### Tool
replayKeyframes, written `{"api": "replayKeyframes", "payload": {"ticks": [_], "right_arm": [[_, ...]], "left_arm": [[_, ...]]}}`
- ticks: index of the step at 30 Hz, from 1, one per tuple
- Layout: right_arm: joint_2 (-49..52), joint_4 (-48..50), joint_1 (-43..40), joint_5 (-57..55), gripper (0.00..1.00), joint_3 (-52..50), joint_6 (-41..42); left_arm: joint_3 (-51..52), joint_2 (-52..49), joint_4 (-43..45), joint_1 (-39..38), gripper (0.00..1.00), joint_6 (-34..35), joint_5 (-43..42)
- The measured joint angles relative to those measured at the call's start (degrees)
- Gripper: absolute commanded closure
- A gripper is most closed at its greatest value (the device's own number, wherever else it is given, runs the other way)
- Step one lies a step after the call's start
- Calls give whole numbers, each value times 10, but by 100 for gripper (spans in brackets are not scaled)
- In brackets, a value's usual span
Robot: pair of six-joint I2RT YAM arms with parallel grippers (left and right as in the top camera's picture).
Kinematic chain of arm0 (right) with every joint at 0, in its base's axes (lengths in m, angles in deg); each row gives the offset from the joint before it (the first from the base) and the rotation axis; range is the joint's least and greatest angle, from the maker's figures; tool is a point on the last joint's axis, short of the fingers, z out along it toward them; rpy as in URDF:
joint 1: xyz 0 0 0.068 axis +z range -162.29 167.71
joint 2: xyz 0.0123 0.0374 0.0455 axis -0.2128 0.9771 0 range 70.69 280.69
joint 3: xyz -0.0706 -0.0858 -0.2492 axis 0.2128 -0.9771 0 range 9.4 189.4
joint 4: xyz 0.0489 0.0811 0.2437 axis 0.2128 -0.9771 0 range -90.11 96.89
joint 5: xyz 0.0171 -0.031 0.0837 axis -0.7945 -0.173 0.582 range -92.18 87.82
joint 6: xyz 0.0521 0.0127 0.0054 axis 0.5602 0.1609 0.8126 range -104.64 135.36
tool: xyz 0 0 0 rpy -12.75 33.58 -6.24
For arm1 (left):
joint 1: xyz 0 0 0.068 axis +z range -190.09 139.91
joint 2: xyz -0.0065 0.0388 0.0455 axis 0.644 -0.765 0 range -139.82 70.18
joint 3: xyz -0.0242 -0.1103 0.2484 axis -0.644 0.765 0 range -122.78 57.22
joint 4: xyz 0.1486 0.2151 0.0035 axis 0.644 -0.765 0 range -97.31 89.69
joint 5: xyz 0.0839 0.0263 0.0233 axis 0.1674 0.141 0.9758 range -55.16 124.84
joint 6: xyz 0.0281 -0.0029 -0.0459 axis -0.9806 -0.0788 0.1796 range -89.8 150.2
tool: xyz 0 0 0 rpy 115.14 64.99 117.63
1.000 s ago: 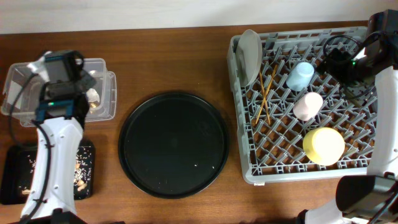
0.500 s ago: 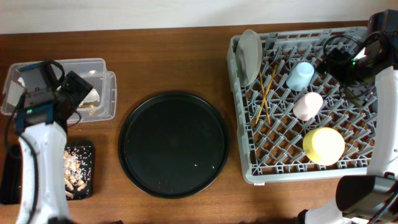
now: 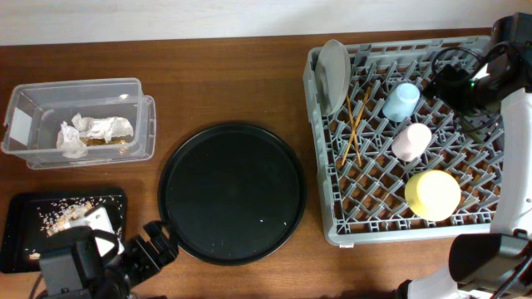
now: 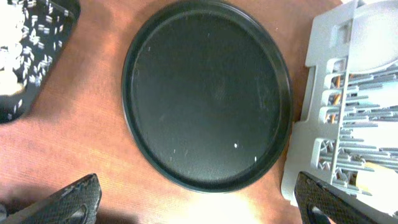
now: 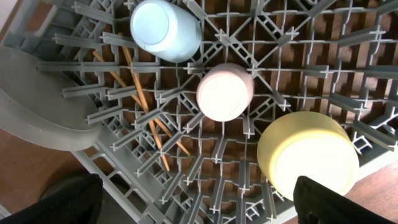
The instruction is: Sort waste into correct bins and load items into the dishwasher rack
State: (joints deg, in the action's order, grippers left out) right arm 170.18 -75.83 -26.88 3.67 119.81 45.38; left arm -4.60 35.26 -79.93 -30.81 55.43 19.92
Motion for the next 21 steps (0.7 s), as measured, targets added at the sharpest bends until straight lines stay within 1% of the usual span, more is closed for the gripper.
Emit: {"api": "replayKeyframes", "payload": {"ticks": [4, 8, 10, 12, 14, 15, 16, 17, 19, 21], "right_arm": [[0, 0, 0, 0, 2, 0, 0], [0, 0, 0, 0, 2, 0, 0], [0, 0, 0, 0, 2, 0, 0], [0, 0, 0, 0, 2, 0, 0], [0, 0, 0, 0, 2, 0, 0], [0, 0, 0, 0, 2, 0, 0], [0, 0, 0, 0, 1, 0, 0], [0, 0, 0, 0, 2, 0, 0], [0, 0, 0, 0, 2, 0, 0], [0, 0, 0, 0, 2, 0, 0]], "left_arm": [[4, 6, -64, 0, 1, 5, -1], [4, 6, -67, 0, 1, 5, 1], [5, 6, -98, 0, 1, 5, 6], [6, 6, -109, 0, 1, -13, 11], [7, 6, -99, -1, 1, -56, 15], [14, 8, -56, -10, 1, -101, 16], [17, 8, -42, -15, 1, -123, 16], [42, 23, 39, -29, 1, -172, 5], [101, 50, 158, -61, 1, -259, -29], [178, 93, 273, -89, 1, -322, -52]]}}
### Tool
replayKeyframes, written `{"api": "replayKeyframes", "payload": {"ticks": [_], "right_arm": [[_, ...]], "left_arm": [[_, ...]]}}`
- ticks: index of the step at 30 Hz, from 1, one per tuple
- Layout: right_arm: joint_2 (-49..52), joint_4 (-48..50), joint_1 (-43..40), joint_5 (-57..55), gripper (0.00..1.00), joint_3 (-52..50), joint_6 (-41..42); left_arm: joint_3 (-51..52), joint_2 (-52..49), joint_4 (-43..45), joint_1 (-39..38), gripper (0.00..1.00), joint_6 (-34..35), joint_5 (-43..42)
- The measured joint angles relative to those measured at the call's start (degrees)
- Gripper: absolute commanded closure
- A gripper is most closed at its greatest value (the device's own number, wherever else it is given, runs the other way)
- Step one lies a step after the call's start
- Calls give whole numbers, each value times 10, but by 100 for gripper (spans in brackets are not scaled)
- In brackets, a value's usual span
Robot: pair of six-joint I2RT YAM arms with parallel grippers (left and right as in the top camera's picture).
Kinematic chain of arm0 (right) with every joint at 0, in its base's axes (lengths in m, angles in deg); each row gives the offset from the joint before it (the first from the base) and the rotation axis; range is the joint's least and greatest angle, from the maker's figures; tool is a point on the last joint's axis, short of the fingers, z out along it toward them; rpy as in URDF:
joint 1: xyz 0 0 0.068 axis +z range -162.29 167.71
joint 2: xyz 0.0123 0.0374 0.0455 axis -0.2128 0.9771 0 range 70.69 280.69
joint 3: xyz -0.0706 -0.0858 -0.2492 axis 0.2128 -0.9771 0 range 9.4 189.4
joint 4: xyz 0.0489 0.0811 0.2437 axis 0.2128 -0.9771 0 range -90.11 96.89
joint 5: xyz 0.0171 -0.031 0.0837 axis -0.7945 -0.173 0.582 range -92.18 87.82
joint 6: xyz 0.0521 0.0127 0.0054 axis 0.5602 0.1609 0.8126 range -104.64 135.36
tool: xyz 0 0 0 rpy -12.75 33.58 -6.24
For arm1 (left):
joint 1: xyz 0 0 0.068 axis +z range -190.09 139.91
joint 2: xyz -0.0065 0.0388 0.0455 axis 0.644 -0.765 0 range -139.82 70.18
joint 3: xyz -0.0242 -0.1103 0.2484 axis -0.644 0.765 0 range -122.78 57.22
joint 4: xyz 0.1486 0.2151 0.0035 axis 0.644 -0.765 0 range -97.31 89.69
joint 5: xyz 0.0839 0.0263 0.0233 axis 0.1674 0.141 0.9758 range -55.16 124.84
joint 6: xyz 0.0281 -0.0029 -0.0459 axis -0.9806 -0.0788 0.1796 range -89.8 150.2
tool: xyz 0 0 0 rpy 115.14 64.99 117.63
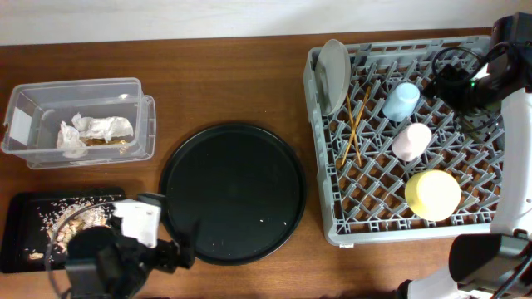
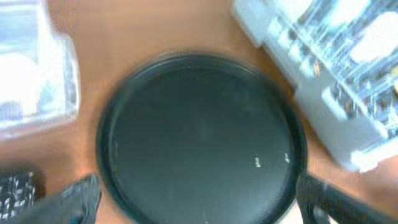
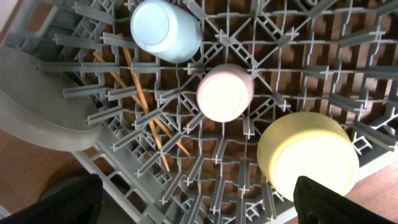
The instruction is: Sort waste into correct bins and load items into the dishwasher rack
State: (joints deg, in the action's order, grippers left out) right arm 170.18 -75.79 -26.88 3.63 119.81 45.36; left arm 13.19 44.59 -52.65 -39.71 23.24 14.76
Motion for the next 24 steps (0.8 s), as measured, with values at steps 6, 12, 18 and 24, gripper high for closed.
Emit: {"api": "replayKeyframes", "payload": {"ticks": [6, 12, 18, 24], "right_arm": [[0, 0, 0, 0, 2, 0, 0], [0, 0, 0, 0, 2, 0, 0], [0, 0, 0, 0, 2, 0, 0], [0, 0, 0, 0, 2, 0, 0]], "left_arm": [[238, 91, 335, -5, 1, -66, 45], [390, 172, 548, -5, 1, -73, 103], [431, 227, 533, -2, 1, -73, 177], [431, 248, 476, 47, 1, -73, 195]]}}
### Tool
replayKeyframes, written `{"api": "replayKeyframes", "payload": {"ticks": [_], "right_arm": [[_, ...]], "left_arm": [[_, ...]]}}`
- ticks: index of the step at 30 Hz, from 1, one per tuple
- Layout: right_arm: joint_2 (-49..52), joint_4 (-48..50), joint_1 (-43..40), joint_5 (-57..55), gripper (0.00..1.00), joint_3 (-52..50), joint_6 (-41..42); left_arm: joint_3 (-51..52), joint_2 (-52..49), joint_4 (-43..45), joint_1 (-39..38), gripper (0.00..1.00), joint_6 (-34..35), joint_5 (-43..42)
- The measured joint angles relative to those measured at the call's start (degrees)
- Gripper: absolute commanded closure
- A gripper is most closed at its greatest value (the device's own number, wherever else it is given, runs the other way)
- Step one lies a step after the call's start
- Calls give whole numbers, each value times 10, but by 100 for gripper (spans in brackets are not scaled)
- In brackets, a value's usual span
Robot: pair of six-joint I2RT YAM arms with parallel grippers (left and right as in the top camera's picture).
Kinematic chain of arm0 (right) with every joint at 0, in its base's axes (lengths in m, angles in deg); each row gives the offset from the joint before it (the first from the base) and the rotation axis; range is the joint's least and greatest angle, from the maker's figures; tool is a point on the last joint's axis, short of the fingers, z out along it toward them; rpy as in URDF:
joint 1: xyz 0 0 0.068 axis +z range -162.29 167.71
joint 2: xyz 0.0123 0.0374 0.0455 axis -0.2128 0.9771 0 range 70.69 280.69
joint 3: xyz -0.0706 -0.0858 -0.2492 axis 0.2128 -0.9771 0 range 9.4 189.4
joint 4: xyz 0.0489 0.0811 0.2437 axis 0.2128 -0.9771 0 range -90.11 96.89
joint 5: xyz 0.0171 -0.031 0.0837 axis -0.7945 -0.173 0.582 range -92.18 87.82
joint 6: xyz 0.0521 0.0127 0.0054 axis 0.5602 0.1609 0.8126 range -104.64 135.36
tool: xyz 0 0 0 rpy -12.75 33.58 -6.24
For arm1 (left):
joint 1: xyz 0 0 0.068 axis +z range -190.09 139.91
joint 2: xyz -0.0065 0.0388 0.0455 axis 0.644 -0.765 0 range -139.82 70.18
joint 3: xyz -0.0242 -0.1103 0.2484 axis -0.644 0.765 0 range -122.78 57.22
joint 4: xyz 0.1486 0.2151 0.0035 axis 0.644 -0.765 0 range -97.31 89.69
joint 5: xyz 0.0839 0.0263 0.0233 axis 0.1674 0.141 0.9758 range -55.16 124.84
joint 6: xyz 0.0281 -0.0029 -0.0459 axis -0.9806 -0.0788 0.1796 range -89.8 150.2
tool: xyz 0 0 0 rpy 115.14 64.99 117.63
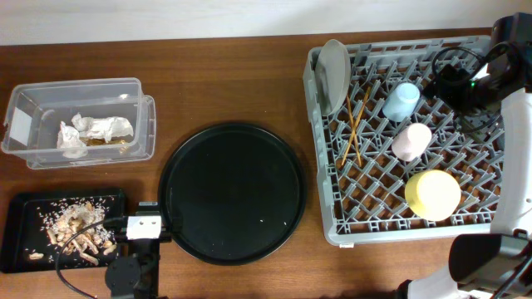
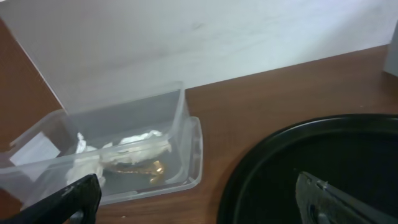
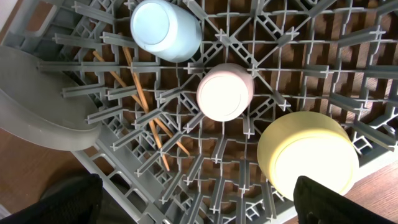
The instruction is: Sort waste into correct bins and load items into the dishwasher rack
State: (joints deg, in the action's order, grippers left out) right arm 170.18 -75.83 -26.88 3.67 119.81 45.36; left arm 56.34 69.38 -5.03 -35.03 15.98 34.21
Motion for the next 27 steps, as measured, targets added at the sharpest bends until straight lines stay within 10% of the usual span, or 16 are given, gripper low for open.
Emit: {"api": "replayKeyframes", "payload": {"ticks": [27], "right_arm": [[-32, 0, 9, 0, 2, 0, 0]], "left_arm": [[0, 0, 0, 0, 1, 0, 0]]}}
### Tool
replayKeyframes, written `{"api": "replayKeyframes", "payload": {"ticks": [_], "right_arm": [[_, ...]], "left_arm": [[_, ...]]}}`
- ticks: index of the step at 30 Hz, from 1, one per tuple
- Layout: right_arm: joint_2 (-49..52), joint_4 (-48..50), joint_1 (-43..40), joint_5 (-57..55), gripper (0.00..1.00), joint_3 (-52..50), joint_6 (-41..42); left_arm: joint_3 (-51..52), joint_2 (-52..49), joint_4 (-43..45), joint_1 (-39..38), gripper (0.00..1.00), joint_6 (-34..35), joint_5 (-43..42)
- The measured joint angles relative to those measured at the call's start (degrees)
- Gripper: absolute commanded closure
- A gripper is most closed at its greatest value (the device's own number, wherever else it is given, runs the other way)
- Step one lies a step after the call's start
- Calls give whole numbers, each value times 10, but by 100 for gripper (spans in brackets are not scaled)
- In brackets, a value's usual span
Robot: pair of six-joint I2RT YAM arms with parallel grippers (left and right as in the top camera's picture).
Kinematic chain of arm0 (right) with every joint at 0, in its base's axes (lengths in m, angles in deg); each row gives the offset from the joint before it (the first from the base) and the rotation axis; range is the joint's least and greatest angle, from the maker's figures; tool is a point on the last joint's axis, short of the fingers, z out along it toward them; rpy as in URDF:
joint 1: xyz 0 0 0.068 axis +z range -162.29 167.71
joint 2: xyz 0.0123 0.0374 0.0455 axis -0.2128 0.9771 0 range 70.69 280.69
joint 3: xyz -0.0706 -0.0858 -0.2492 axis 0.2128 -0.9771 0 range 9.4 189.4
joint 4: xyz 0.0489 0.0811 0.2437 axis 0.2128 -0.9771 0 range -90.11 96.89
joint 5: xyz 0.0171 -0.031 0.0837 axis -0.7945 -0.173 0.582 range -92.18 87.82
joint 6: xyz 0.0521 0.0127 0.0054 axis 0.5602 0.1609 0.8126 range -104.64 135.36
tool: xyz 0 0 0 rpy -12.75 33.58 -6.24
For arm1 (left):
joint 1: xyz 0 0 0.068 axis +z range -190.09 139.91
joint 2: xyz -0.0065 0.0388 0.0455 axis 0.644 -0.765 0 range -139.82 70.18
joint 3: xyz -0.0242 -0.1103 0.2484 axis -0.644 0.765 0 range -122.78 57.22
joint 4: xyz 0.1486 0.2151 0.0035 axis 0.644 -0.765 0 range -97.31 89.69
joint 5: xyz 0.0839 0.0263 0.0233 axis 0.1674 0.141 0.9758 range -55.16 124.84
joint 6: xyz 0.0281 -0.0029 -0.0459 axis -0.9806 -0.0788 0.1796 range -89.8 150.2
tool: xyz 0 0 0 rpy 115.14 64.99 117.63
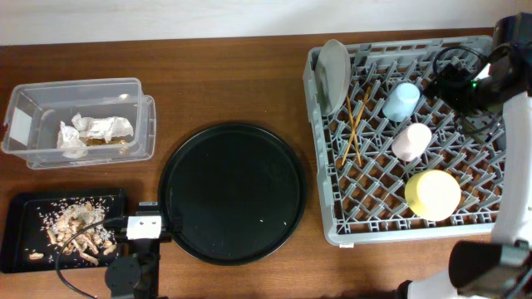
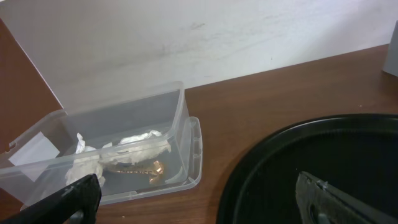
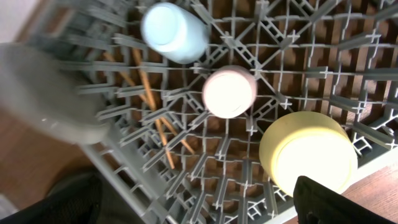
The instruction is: Sort waste into correct bins and load items into the dishwasher rack
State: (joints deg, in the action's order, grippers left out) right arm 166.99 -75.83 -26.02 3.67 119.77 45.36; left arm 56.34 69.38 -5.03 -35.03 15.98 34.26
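Note:
The grey dishwasher rack (image 1: 399, 133) on the right holds a grey plate (image 1: 332, 71), wooden chopsticks (image 1: 356, 120), a blue cup (image 1: 401, 100), a pink cup (image 1: 411, 140) and a yellow bowl (image 1: 432, 193). My right gripper (image 3: 196, 199) hangs open above the rack with nothing in it; the blue cup (image 3: 174, 25), pink cup (image 3: 229, 92) and yellow bowl (image 3: 308, 152) lie below it. My left gripper (image 2: 199, 196) is open and empty at the table's front left. It faces the clear bin (image 2: 106, 149) of crumpled paper.
A round black tray (image 1: 233, 193) lies mid-table. The clear bin (image 1: 79, 120) stands at the back left, and a black rectangular tray (image 1: 62, 231) of food scraps sits in front of it. The left arm (image 1: 133, 270) rises at the front edge, the right arm (image 1: 470, 79) at the rack's far right.
The right wrist view has shifted a little and its left side is blurred, so the right gripper has moved slightly over the rack. The left gripper is unchanged.
The left gripper first looked down on the round black tray from the front left, open. Then its view was blurred and turned. After that it faced the far wall and the clear bin, where it stays. The right gripper stayed open over the rack, shifting slightly only now.

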Motion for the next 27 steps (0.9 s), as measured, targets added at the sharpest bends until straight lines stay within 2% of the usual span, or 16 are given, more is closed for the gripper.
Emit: {"api": "replayKeyframes", "payload": {"ticks": [6, 13, 15, 18, 21, 23, 27], "right_arm": [[-187, 0, 11, 0, 2, 0, 0], [-319, 13, 11, -25, 2, -23, 0], [-361, 47, 12, -30, 2, -79, 0], [-464, 181, 48, -37, 1, -236, 0], [-612, 357, 131, -35, 2, -454, 0], [-691, 369, 169, -35, 2, -558, 1], [-828, 365, 192, -24, 2, -686, 2]], "left_arm": [[0, 0, 0, 0, 1, 0, 0], [0, 0, 0, 0, 1, 0, 0], [0, 0, 0, 0, 1, 0, 0], [0, 1, 0, 0, 1, 0, 0], [0, 2, 0, 0, 1, 0, 0], [0, 2, 0, 0, 1, 0, 0], [0, 2, 1, 0, 1, 0, 0]]}}
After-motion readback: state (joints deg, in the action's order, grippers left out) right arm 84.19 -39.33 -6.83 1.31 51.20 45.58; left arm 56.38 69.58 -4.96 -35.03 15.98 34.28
